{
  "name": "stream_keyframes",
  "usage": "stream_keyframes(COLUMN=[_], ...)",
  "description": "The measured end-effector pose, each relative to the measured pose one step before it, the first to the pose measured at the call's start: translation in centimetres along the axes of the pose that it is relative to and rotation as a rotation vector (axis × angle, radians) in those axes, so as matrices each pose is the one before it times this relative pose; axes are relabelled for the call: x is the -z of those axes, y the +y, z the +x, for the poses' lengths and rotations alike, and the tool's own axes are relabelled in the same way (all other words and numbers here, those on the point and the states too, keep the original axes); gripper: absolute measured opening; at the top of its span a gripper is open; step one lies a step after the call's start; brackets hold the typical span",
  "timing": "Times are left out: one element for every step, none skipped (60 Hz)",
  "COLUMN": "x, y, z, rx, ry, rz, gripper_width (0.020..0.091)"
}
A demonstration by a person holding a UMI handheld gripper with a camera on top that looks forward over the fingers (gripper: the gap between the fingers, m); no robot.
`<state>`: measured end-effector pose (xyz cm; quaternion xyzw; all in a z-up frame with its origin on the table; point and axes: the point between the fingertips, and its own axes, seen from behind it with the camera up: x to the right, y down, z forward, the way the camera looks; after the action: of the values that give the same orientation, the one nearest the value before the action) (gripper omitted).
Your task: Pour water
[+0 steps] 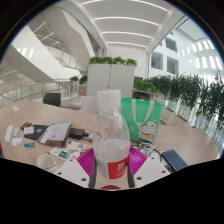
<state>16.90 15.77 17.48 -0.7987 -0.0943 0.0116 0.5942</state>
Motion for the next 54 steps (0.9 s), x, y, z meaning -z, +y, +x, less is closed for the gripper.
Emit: stream_keyframes(x=[-0.471,0.054,0.321,0.017,0.037,-0.159,0.158,-0.015,0.009,-0.047,-0.065,-0.082,-0.429,0.280,-0.079,-0.090,-0.174,-0.157,-0.154,-0.152,-0.579,0.038,-0.090,-0.076,-0.089,-0.086,-0.096,-0.405,0.008,-0.058,-0.063,0.036,-0.010,-0.232,0.084,0.083,0.046,0.046,0.023,0.016,0.004,-0.126,0.017,0.022,0.005,-0.001,0.022,0.039,0.062,0.088,0.113,0.161,0.186,0.226], y=[0.322,0.533,0.877,0.790,0.787,1.777,-0.193,0.415,0.490,0.514,0.515,0.731,1.094,0.076,0.223,0.247,0.232,0.234,0.241,0.241,0.472,0.428,0.294,0.213,0.238,0.290,0.355,0.398,0.384,0.464,0.524,0.248,-0.140,0.175,0.077,0.214,0.155,-0.017,-0.027,0.011,0.004,-0.082,0.018,0.009,0.009,0.021,0.017,0.010,0.026,0.061,0.131,0.151,0.101,0.080], z=[0.415,0.102,0.151,0.184,0.234,-0.371,0.477,0.115,0.014,0.019,0.006,-0.019,0.331,-0.597,-0.208,-0.192,-0.091,-0.048,-0.026,-0.043,0.413,-0.122,-0.086,-0.120,-0.129,-0.106,-0.039,0.243,0.024,-0.021,-0.049,-0.049,0.011,0.052,-0.014,0.089,0.057,-0.027,-0.063,-0.012,-0.005,0.019,-0.009,0.003,0.008,0.001,0.002,0.030,0.035,0.037,0.053,0.099,-0.002,-0.111], rx=[-0.0287,-0.0253,-0.0151,-0.0047,0.0009,-0.0076,0.0191,0.0076,0.0065,0.0041,0.0014,0.0005,-0.0036,0.0023,-0.0003,-0.0007,-0.0008,0.0001,0.0012,0.0008,-0.0003,-0.0002,0.0004,0.0003,0.0007,0.0010,0.0010,-0.0006,0.0000,-0.0002,0.0003,0.0008,0.0002,-0.0004,-0.0005,-0.0021,-0.0026,-0.0042,-0.0053,-0.0028,-0.0004,0.0019,0.0023,0.0022,0.0021,0.0021,0.0012,0.0002,-0.0010,-0.0011,-0.0011,-0.0015,-0.0019,-0.0031], ry=[-0.02260,-0.02093,-0.02153,-0.01384,-0.00895,-0.00550,-0.00228,-0.00638,-0.00724,-0.00680,-0.00658,-0.00877,-0.01023,-0.00265,-0.00656,-0.00648,-0.00487,-0.00225,-0.00126,-0.00204,-0.00737,-0.00138,-0.00170,-0.00302,-0.00439,-0.00387,-0.00148,-0.00129,0.00021,-0.00113,-0.00218,-0.00039,-0.00037,-0.00276,-0.00160,-0.00189,-0.00060,-0.00284,-0.00370,-0.00185,-0.00150,0.00075,0.00073,0.00138,0.00175,0.00162,0.00226,0.00275,0.00298,0.00407,0.00500,0.00651,0.00318,-0.00098], rz=[-0.00041,0.00140,-0.00417,-0.00354,-0.00347,0.01230,-0.01093,0.00062,-0.00126,-0.00310,-0.00556,-0.00676,-0.00018,-0.00981,-0.00335,-0.00227,-0.00240,-0.00279,-0.00334,-0.00405,-0.00444,-0.00521,-0.00568,-0.00392,-0.00385,-0.00583,-0.00721,-0.00839,-0.01154,-0.01280,-0.01424,-0.00396,0.01080,-0.00367,-0.00065,-0.00388,-0.00511,0.00124,0.00232,0.00102,0.00215,0.00110,0.00252,0.00171,0.00010,-0.00108,-0.00124,-0.00219,-0.00320,-0.00563,-0.00876,-0.00957,-0.00739,-0.00529], gripper_width=[0.0465,0.0472,0.0474,0.0476,0.0474,0.0482,0.0482,0.0490,0.0481,0.0481,0.0482,0.0486,0.0487,0.0487,0.0487,0.0492,0.0494,0.0492,0.0491,0.0497,0.0499,0.0502,0.0501,0.0501,0.0504,0.0504,0.0504,0.0508,0.0509,0.0509,0.0510,0.0515,0.0515,0.0515,0.0515,0.0515,0.0515,0.0513,0.0513,0.0515,0.0515,0.0514,0.0514,0.0519,0.0521,0.0529,0.0534,0.0544,0.0553,0.0563,0.0583,0.0613,0.0653,0.0701])
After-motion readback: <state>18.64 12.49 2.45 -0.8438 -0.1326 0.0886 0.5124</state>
